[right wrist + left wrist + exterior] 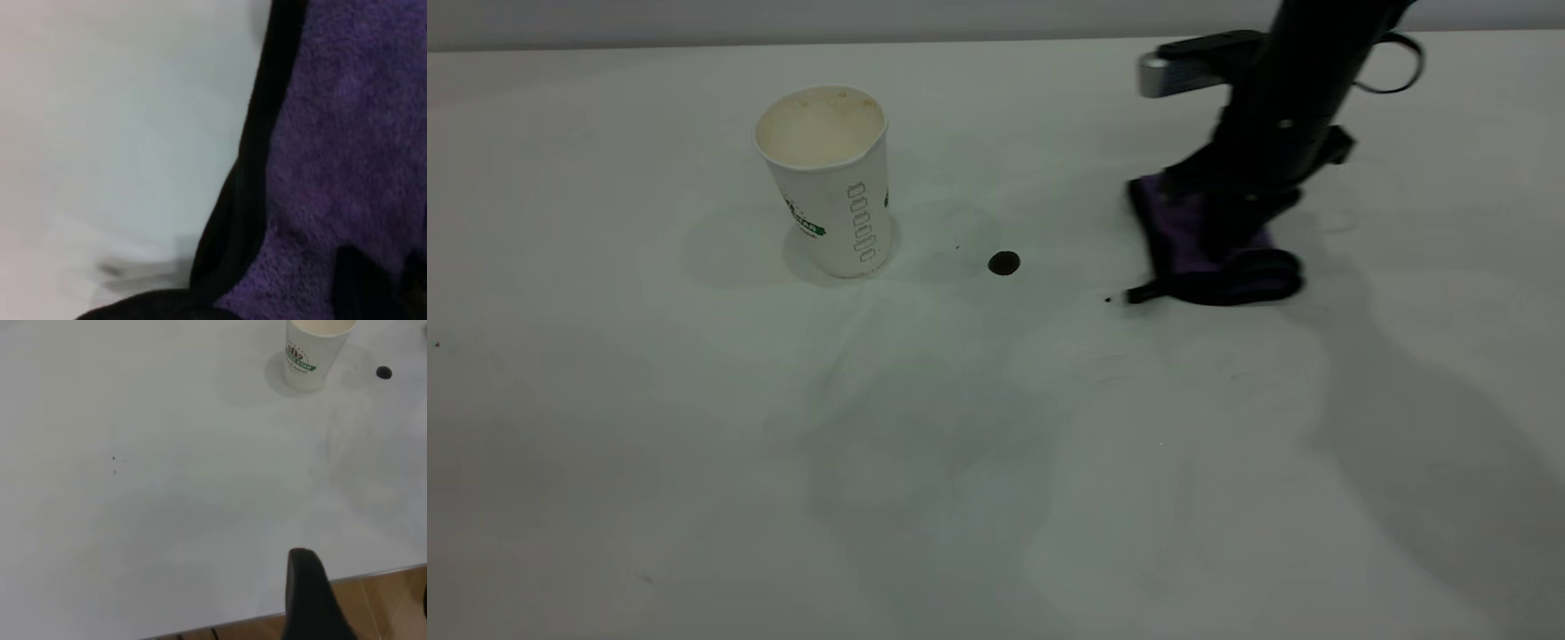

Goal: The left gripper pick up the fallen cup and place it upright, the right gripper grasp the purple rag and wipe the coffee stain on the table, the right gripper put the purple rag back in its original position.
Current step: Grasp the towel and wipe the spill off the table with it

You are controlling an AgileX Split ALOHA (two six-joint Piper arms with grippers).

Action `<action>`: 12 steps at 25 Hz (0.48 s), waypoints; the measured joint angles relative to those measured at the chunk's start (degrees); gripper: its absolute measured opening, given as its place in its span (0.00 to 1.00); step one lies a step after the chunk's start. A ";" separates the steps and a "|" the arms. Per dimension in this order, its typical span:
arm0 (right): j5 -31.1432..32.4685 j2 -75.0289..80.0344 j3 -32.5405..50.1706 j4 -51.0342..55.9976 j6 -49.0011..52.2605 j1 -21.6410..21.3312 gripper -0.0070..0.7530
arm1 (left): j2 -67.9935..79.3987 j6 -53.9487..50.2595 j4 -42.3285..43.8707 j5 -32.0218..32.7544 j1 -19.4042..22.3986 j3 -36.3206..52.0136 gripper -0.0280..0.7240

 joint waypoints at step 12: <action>-11.18 0.88 0.00 5.33 -1.96 8.61 0.06 | 0.00 0.00 0.00 0.00 0.00 0.00 0.66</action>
